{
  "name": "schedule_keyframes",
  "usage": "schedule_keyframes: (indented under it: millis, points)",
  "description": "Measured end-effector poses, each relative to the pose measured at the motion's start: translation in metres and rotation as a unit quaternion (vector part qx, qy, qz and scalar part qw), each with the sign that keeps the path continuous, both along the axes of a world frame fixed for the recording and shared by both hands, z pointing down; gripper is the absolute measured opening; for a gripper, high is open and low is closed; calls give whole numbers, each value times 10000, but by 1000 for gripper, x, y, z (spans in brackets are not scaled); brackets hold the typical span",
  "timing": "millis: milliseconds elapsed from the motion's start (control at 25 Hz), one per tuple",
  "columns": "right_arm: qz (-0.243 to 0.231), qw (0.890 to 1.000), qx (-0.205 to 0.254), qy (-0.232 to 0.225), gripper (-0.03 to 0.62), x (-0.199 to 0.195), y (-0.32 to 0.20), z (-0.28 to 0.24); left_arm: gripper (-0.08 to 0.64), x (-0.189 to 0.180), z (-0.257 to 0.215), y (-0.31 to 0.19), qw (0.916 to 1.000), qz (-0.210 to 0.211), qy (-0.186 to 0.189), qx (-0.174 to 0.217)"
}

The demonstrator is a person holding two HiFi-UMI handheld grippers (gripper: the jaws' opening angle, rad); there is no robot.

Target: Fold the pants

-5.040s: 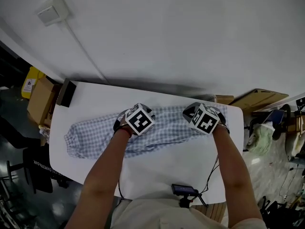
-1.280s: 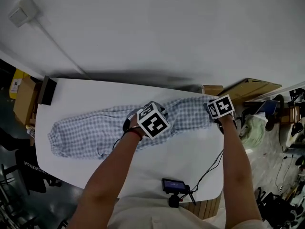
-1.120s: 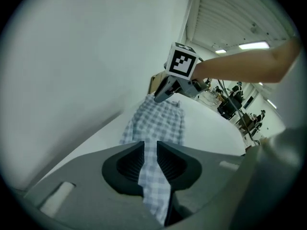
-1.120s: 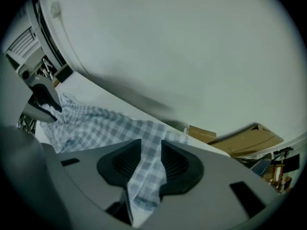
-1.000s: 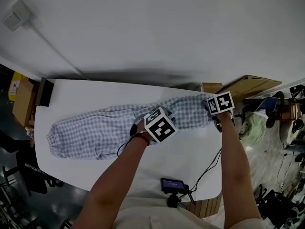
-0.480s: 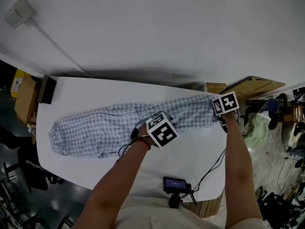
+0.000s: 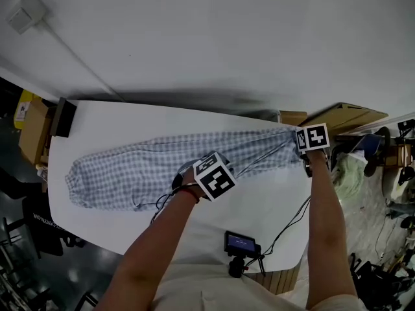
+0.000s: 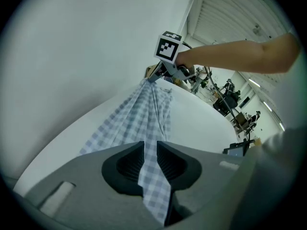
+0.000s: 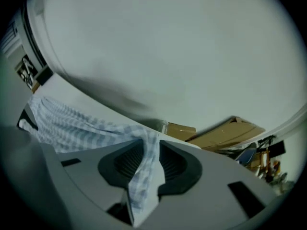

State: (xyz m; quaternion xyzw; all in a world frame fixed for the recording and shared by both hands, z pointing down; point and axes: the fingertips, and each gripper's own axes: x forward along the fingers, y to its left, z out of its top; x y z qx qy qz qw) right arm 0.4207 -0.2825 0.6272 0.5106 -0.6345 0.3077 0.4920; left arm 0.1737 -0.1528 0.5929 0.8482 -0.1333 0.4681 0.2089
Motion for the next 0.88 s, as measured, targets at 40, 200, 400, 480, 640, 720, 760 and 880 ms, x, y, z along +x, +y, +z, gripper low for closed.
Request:
schedule_keyframes:
  millis: [40,200,400,480,640,720,760,880]
  points:
    - [201,9996,51,-188,130,3,0,-3,81,1,-1,0,10000,-6,9,6]
    - [396,9967,-22,-709,143,8,16,-14,81,3,-3,1,10000,-23,32,32]
    - [859,9855,-172,-1454,141,13,36,-19,81,2,-1,1,10000,-47,14,8]
    - [1191,9764,-221,-1788,140,15,39,-19,81,0,0,1,10000,-80,-13,8]
    - [1854,9435,-357,-2724,91,10,44,-20,81,-5,3,2,9999,-105,-85,-12]
    - [2114,9263,-255,-3110,91,9,39,-25,81,-5,3,4,9999,-104,-93,-34]
    - [2234,9171,-197,-3297,89,8,36,-28,81,-5,3,5,9999,-94,-95,-36]
    - [2587,8898,-129,-3757,77,9,31,-30,81,-3,3,7,9999,-54,-103,-20]
